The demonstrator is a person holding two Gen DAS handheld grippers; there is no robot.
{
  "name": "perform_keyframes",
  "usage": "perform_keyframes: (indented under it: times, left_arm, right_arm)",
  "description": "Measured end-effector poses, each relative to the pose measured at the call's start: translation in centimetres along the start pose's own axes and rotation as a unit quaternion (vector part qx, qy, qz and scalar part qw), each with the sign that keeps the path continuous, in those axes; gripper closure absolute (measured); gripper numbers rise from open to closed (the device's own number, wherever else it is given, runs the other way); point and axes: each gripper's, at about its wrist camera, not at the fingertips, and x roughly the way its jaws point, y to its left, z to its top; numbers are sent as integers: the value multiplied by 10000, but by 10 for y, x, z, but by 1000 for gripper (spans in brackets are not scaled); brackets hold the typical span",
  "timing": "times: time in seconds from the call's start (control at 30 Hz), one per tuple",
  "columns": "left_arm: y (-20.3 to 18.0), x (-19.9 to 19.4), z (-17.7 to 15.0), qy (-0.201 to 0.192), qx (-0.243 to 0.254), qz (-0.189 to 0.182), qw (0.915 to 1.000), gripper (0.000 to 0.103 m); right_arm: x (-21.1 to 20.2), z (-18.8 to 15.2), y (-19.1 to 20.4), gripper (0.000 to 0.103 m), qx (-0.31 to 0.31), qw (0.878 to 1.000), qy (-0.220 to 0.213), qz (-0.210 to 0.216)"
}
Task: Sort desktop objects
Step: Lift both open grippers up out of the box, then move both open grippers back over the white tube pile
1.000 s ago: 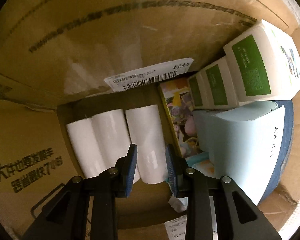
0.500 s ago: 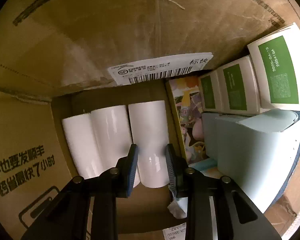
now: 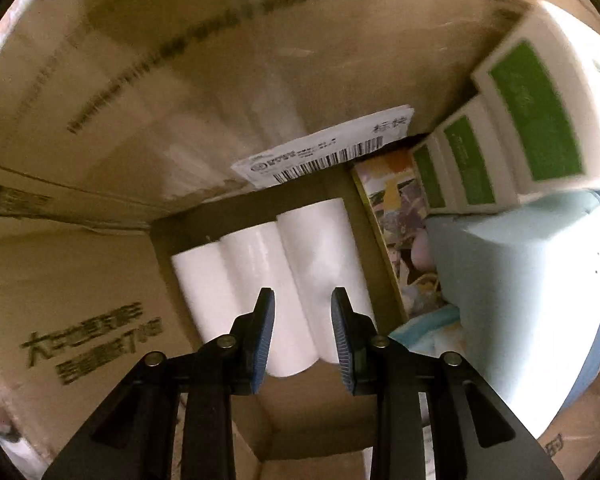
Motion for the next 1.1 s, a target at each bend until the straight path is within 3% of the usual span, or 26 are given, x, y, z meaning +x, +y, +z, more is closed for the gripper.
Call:
perform_keyframes:
  times: [0.23,0.37,0.4,0.47,0.5,0.53,0.57,0.73,0.8,0.93,1.0,1.1]
  left_arm:
    - [-14,-13,-7,-95,208,138,9996,89]
    - [-20,-27,-15,-213,236,132,9994,86]
    - [-21,-30,-16,-233,233,143,9994,86]
    - [-21,-37,-21,-277,241,205,9991,85]
    - [-21,-41,-24,-300,254,248,9989,83]
    - [-20,-45,-27,-317,298,310,9986,82]
    - [-19,-51,-30,-388,313,419,9979,82]
    - [-1,-86,-46,-922,-11,555,9942,82]
    - [9,-101,-57,-1193,-188,763,9897,82]
    - [22,-119,-83,-1581,-379,1528,9748,78]
    - [27,-125,-98,-1588,-380,1819,9697,68]
    - [38,-129,-121,-1320,-438,2145,9668,64]
  right_arm:
    - [-52,-18,28,78,-346,9961,-623,-522]
    - [-86,-34,56,77,-610,9873,-1178,-876]
    - [-93,-53,50,78,-695,9846,-1290,-953]
    - [-107,-59,39,78,-874,9793,-1447,-1116]
    - [-110,-68,47,78,-930,9776,-1500,-1149]
    - [-103,-99,81,78,-972,9760,-1563,-1166]
    - [-96,-85,101,78,-1021,9742,-1653,-1147]
    - [-87,-69,108,77,-1131,9664,-2070,-1024]
    - [-96,-73,116,78,-1101,9645,-2227,-892]
    - [-94,-80,135,77,-1164,9514,-2550,-1275]
    - [-89,-82,146,77,-1236,9472,-2653,-1308]
    - [-97,-88,157,77,-1450,9411,-2811,-1192]
